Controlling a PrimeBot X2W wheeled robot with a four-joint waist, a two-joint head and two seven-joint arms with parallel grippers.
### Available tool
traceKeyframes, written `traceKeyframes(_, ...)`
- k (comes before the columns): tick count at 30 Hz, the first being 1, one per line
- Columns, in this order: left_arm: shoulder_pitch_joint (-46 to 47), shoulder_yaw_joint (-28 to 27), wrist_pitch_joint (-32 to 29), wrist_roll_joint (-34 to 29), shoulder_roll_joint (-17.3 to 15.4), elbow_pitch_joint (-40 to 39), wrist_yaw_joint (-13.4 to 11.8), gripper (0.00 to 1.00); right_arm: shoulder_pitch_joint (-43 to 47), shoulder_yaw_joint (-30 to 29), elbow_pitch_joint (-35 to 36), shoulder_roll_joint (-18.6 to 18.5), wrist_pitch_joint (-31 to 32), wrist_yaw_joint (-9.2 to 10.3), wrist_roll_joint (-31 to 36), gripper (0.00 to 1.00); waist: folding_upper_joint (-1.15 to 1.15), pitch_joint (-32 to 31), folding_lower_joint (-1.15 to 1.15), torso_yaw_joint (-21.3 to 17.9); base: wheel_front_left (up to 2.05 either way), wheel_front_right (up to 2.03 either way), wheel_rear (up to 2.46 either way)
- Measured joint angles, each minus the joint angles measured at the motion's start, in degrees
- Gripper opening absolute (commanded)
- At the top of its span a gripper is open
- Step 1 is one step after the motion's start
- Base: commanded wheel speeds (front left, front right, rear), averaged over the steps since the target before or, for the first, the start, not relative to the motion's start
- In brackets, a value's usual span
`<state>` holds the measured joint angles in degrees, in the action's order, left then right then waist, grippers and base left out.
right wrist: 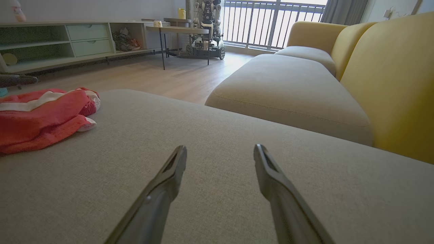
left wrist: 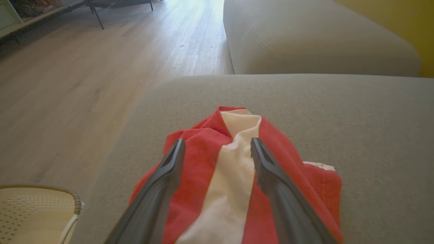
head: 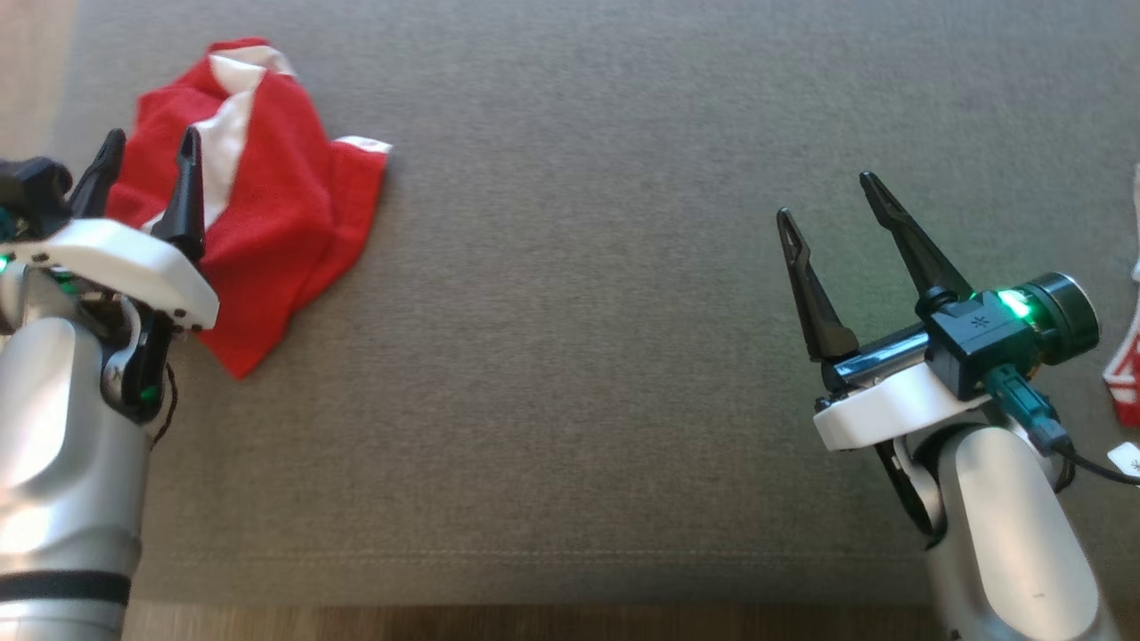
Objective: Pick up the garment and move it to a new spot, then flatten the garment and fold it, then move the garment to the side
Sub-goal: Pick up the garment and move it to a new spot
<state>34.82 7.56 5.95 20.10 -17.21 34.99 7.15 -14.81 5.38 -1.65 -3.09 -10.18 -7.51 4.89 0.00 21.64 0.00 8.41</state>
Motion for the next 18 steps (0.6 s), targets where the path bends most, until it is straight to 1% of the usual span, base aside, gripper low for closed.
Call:
traceKeyframes(6, 4.34, 6.8, -3.38, 3.67, -2.42, 9.42, 0.42, 1.0, -0.07, 0.96, 0.24, 0.0, -0.24, 0.0, 0.01, 1.0, 0.0, 2.32, 0.0, -3.18, 0.0, 0.0, 0.0)
traceKeyframes(11, 8.13, 10.38, -5.22, 7.68, -4.0, 14.95, 0.41, 1.0, -0.31, 0.96, 0.32, -0.01, -0.71, 0.0, 0.0, 1.0, 0.0, 3.15, 0.0, -4.83, 0.0, 0.0, 0.0)
traceKeyframes(12, 8.13, 10.38, -5.22, 7.68, -4.0, 14.95, 0.41, 0.66, -0.31, 0.96, 0.32, -0.01, -0.71, 0.0, 0.0, 1.0, 0.0, 3.15, 0.0, -4.83, 0.0, 0.0, 0.0)
traceKeyframes(13, 8.59, 11.29, -5.58, 8.42, -4.04, 15.36, 0.36, 0.1, -0.31, 0.93, 0.31, -0.01, -0.76, 0.0, 0.0, 1.0, 0.0, 3.08, 0.0, -4.95, 0.0, 0.0, 0.0)
traceKeyframes(14, 8.84, 12.43, -5.71, 9.28, -4.13, 15.45, 0.33, 0.0, -0.31, 0.91, 0.29, -0.01, -0.76, 0.0, -0.01, 1.0, 0.0, 2.92, 0.0, -5.0, 0.0, 0.0, 0.0)
traceKeyframes(18, 8.73, 15.32, -1.8, 12.73, -4.45, 15.29, 0.38, 0.0, -0.26, 0.8, 0.09, -0.01, -1.04, 0.0, -0.45, 1.0, 0.0, 2.07, 0.0, -4.8, 0.0, 0.0, 0.0)
